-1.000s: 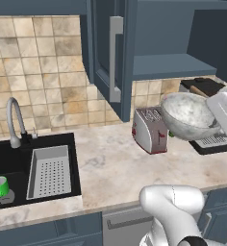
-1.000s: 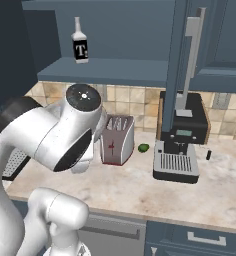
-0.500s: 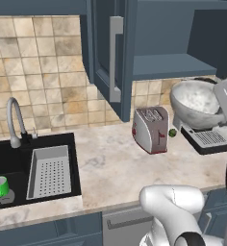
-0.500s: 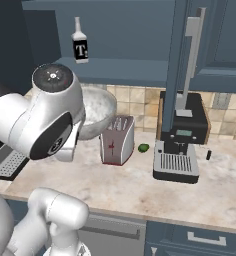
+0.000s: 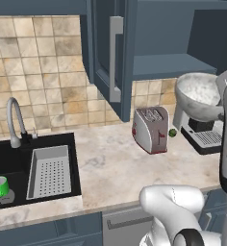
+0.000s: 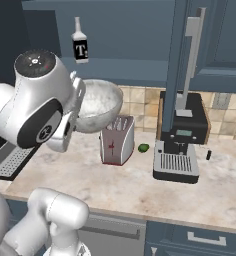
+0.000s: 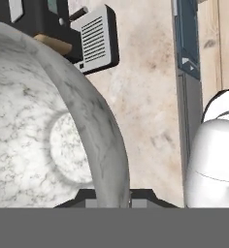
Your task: Pick the mug and place it in the sink. Pick the bowl and place it in the open cabinet and then close the cabinet.
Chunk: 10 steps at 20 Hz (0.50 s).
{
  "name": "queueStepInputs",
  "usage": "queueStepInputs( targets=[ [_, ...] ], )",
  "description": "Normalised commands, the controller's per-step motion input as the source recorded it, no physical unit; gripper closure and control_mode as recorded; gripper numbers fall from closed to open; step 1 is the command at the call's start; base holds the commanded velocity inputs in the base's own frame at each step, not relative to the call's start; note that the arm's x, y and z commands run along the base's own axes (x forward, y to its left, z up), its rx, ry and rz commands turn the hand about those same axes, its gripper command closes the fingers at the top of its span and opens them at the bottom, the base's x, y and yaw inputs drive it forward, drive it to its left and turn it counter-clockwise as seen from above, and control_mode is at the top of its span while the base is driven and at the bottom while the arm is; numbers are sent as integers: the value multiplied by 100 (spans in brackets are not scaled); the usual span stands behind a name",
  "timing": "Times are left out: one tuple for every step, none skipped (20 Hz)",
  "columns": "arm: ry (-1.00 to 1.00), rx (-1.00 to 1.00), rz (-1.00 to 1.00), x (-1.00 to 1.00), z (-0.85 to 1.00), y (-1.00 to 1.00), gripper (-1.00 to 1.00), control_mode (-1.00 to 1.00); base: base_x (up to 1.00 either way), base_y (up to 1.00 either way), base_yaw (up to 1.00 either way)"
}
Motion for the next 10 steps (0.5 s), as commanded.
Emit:
queueStepInputs(
  targets=[
    [0, 0, -13, 11, 23, 0, 100, -100, 0, 0, 0],
    [0, 0, -13, 10, 21, 0, 100, -100, 0, 0, 0],
    [0, 0, -13, 11, 20, 0, 100, -100, 0, 0, 0],
    [0, 0, -13, 14, 19, 0, 100, -100, 0, 0, 0],
    [0, 0, -12, 21, 19, 0, 100, -100, 0, 0, 0],
    [0, 0, -11, 26, 21, 0, 100, -100, 0, 0, 0],
    [0, 0, -10, 27, 24, 0, 100, -100, 0, 0, 0],
    [0, 0, -8, 24, 23, 0, 100, -100, 0, 0, 0],
    [0, 0, -5, 35, 18, 0, 100, -100, 0, 0, 0],
    [0, 0, -1, 36, 18, 0, 100, -100, 0, 0, 0]
  ],
)
